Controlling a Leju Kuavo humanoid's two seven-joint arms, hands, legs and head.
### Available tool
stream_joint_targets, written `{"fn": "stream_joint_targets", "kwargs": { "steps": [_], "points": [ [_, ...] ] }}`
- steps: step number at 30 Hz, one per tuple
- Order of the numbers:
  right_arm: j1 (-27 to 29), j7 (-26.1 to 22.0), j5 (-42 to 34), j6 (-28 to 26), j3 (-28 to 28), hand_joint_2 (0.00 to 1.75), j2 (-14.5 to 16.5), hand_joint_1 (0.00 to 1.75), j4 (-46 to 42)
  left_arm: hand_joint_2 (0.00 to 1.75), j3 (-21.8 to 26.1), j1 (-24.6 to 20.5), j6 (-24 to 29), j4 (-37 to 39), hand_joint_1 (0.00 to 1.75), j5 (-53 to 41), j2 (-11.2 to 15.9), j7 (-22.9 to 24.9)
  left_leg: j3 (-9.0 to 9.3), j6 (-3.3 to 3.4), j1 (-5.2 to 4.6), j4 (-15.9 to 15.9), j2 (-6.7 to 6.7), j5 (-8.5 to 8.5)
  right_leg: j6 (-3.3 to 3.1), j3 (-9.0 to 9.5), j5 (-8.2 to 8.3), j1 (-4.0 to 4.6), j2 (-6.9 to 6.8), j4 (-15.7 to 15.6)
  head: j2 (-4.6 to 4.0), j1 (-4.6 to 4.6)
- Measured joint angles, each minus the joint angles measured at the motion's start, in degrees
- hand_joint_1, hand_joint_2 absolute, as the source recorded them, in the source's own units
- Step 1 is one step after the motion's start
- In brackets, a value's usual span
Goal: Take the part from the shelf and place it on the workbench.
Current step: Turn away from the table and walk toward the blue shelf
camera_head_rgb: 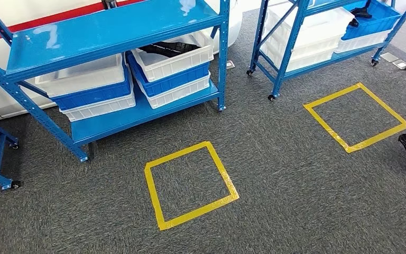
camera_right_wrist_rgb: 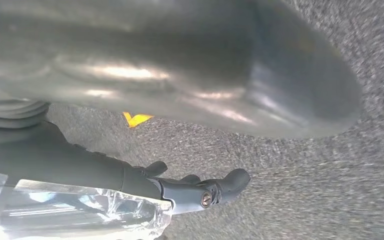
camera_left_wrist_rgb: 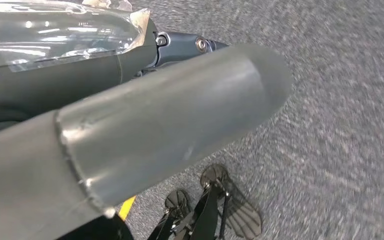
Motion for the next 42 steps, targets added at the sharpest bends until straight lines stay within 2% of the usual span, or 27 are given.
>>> {"fn": "stream_joint_targets", "kwargs": {
  "steps": [2,4,5,7,8,10,11,13,15,17,18,20,22,23,24,26,27,29,30,32,34,36,37,38,40,41,42],
  "points": [
    [-0.11,-0.04,0.08,-0.03,0.01,0.00,-0.10,0.00,-0.02,0.00,0.03,-0.01,0.06,-0.01,0.00,-0.15,-0.10,0.05,0.94,0.77,0.22,-1.68,-1.28,0.98,-0.21,-1.28,-1.59,0.16,2.14,2.87,0.00,0.33],
    [0.09,-0.09,0.08,-0.03,0.02,0.00,-0.34,0.00,-0.02,0.00,0.04,-0.19,0.08,-0.02,0.00,-0.32,-0.23,0.12,1.08,1.12,0.33,-2.07,-2.59,1.35,-1.07,-5.17,-5.14,0.28,5.06,10.69,0.00,0.87],
    [0.26,-0.08,0.03,-0.03,0.02,0.00,-0.44,0.00,-0.02,0.00,0.05,-0.25,0.06,-0.02,0.00,-0.37,-0.26,0.14,0.96,1.24,0.31,-1.90,-3.31,1.34,-1.28,-7.33,-6.69,0.35,5.66,14.87,0.00,1.08],
    [0.52,-0.05,-0.05,-0.04,0.00,0.00,-0.64,0.00,-0.01,0.00,0.05,-0.19,0.01,-0.02,0.00,-0.40,-0.33,0.15,0.80,1.16,0.33,-1.43,-4.75,1.16,-0.79,-9.14,-7.10,0.43,5.99,18.01,0.00,1.20],
    [0.58,-0.04,-0.07,-0.05,-0.01,0.00,-0.73,0.00,-0.01,0.00,0.07,-0.11,-0.02,-0.02,0.00,-0.41,-0.37,0.15,0.80,1.02,0.38,-1.18,-5.40,1.03,-0.27,-8.63,-6.11,0.38,6.04,16.68,0.00,1.23],
    [0.57,-0.04,-0.04,-0.08,-0.01,0.00,-0.85,0.00,-0.01,0.00,0.12,0.00,-0.07,-0.02,0.00,-0.43,-0.48,0.15,0.70,0.33,0.59,-0.27,-6.89,0.50,1.11,-4.96,-2.64,-0.03,7.16,8.90,0.00,1.29],
    [0.57,-0.04,-0.03,-0.08,0.00,0.00,-0.84,0.00,-0.01,0.00,0.17,-0.02,-0.09,-0.03,0.00,-0.44,-0.47,0.15,0.49,-0.09,0.57,0.41,-7.55,0.06,1.38,-3.30,-1.44,-0.30,8.08,5.35,0.00,1.48],
    [0.54,-0.04,-0.03,-0.08,0.00,0.00,-0.79,0.00,-0.01,0.00,0.31,-0.03,-0.12,-0.04,0.00,-0.47,-0.40,0.10,0.01,-0.59,0.46,1.31,-8.60,-0.64,0.84,-1.51,-0.45,-0.63,9.06,1.77,0.00,1.65],
    [0.47,-0.02,-0.04,-0.09,-0.01,0.00,-0.72,0.00,-0.01,0.00,0.45,0.13,-0.11,-0.04,0.00,-0.48,-0.33,0.04,-0.29,-0.65,0.52,1.50,-9.27,-0.80,-0.21,-1.34,-0.48,-0.50,8.37,1.78,0.00,1.54],
    [0.38,-0.01,-0.03,-0.12,-0.05,0.00,-0.64,0.00,-0.01,0.00,0.51,0.37,-0.12,-0.05,0.00,-0.51,-0.29,-0.01,-1.00,-1.10,0.64,2.93,-7.69,-1.63,-0.70,-1.36,-0.50,-0.45,7.46,2.01,0.00,1.15],
    [0.40,-0.02,-0.01,-0.14,-0.07,0.00,-0.60,0.00,-0.01,0.00,0.51,0.36,-0.14,-0.06,0.00,-0.55,-0.27,-0.03,-2.14,-1.52,0.79,5.20,-6.10,-2.85,-0.87,-1.35,-0.51,-0.44,6.91,2.06,0.00,0.85],
    [0.59,-0.07,0.01,-0.18,-0.14,0.00,-0.61,0.00,-0.01,0.00,0.51,0.16,-0.25,-0.08,0.00,-0.76,-0.30,-0.07,-5.92,-2.29,1.14,12.30,-3.15,-6.26,-1.12,-1.31,-0.63,-0.24,5.70,2.09,0.00,0.27],
    [0.75,-0.35,-0.07,-0.21,-0.28,0.00,-0.67,0.00,-0.01,0.00,0.50,0.11,-0.67,-0.09,0.00,-1.11,-0.30,-0.11,-9.93,-2.39,1.42,18.84,-2.14,-8.07,-1.37,-1.20,-0.94,0.23,4.25,2.11,0.00,0.16],
    [0.76,-0.50,-0.12,-0.24,-0.36,0.00,-0.72,0.00,-0.01,0.00,0.50,0.19,-0.92,-0.08,0.00,-1.28,-0.28,-0.15,-10.50,-2.09,1.40,19.27,-2.04,-7.41,-1.46,-1.05,-1.13,0.51,3.61,2.10,0.00,0.16],
    [0.73,-0.69,-0.17,-0.26,-0.46,0.00,-0.75,0.00,-0.01,0.00,0.50,0.26,-1.16,-0.08,0.00,-1.43,-0.25,-0.20,-9.53,-1.23,1.11,16.76,-1.70,-5.41,-1.60,-0.75,-1.35,0.89,2.85,2.04,0.00,0.16],
    [0.67,-0.87,-0.22,-0.32,-0.64,0.00,-0.53,0.00,-0.02,0.00,0.50,0.20,-1.37,-0.15,0.00,-1.62,-0.05,-0.31,-5.22,1.40,-0.30,8.10,0.77,-1.41,-1.73,-0.03,-1.74,1.46,1.67,1.77,0.00,0.34],
    [0.65,-0.96,-0.26,-0.39,-0.74,0.00,-0.34,0.00,-0.02,0.00,0.50,0.07,-1.40,-0.24,0.00,-1.65,0.08,-0.37,-3.44,2.53,-1.07,4.64,2.09,-0.28,-1.70,0.29,-1.93,1.60,1.03,1.61,0.00,0.44],
    [0.62,-1.03,-0.33,-0.56,-0.86,0.00,-0.21,0.00,-0.03,0.00,0.48,-0.08,-1.42,-0.38,0.00,-1.68,0.17,-0.44,-2.63,3.28,-1.83,2.91,2.98,-0.41,-1.35,0.79,-2.25,1.69,-0.26,1.35,0.00,0.61],
    [0.56,-1.05,-0.37,-0.63,-0.91,0.00,-0.24,0.00,-0.08,0.00,0.48,-0.06,-1.41,-0.43,0.00,-1.68,0.23,-0.47,-2.28,3.27,-1.77,2.39,2.19,-0.25,-1.23,0.97,-2.40,1.69,-0.97,1.14,0.00,0.51],
    [0.53,-1.17,-0.44,-0.73,-1.03,0.00,-0.27,0.00,-0.18,0.00,0.50,0.08,-1.48,-0.45,0.00,-1.69,0.18,-0.49,-1.31,3.00,-1.34,0.88,0.52,0.46,-1.15,0.53,-3.41,1.88,0.65,2.91,0.00,0.69],
    [0.70,-1.37,-0.57,-0.79,-1.22,0.00,-0.47,0.00,-0.23,0.00,0.50,0.02,-1.83,-0.46,0.00,-1.72,0.05,-0.58,-0.75,2.63,-0.95,0.09,-1.23,0.90,-1.45,-2.68,-6.08,1.81,4.23,9.60,0.00,0.97],
    [1.08,-1.54,-0.78,-0.83,-1.40,0.00,-0.64,0.00,-0.22,0.00,0.49,-0.05,-2.24,-0.46,0.00,-1.75,-0.03,-0.77,-0.71,2.49,-0.93,0.40,-3.24,0.67,-1.41,-7.22,-8.43,1.73,5.66,17.19,0.00,1.05],
    [1.22,-1.58,-0.85,-0.84,-1.50,0.00,-0.69,0.00,-0.21,0.00,0.49,0.02,-2.34,-0.46,0.00,-1.76,-0.07,-0.85,-0.59,2.37,-0.93,0.57,-4.22,0.50,-0.97,-8.21,-8.15,1.70,5.84,18.11,0.00,1.05],
    [1.30,-1.63,-0.91,-0.85,-1.59,0.00,-0.71,0.00,-0.21,0.00,0.49,0.13,-2.44,-0.46,0.00,-1.76,-0.09,-0.90,-0.43,2.17,-0.91,0.81,-5.20,0.28,-0.30,-8.12,-6.84,1.63,6.02,16.76,0.00,1.06],
    [1.25,-1.71,-0.91,-0.86,-1.72,0.00,-0.79,0.00,-0.22,0.00,0.50,0.27,-2.54,-0.46,0.00,-1.76,-0.08,-0.93,-0.11,1.61,-0.79,1.45,-6.70,-0.32,1.06,-4.91,-2.67,1.27,7.01,8.73,0.00,1.08],
    [1.23,-1.75,-0.91,-0.88,-1.74,0.00,-0.75,0.00,-0.22,0.00,0.50,0.27,-2.57,-0.46,0.00,-1.76,-0.02,-0.98,-0.08,1.30,-0.84,1.88,-7.34,-0.72,1.23,-3.43,-1.30,1.07,7.67,5.27,0.00,1.20],
    [1.20,-1.78,-0.89,-0.95,-1.74,0.00,-0.69,0.00,-0.21,0.00,0.50,0.26,-2.64,-0.46,0.00,-1.76,0.07,-1.06,-0.18,1.11,-0.87,2.26,-7.85,-1.08,0.95,-2.40,-0.60,0.97,8.17,3.20,0.00,1.28]
  ]
}}
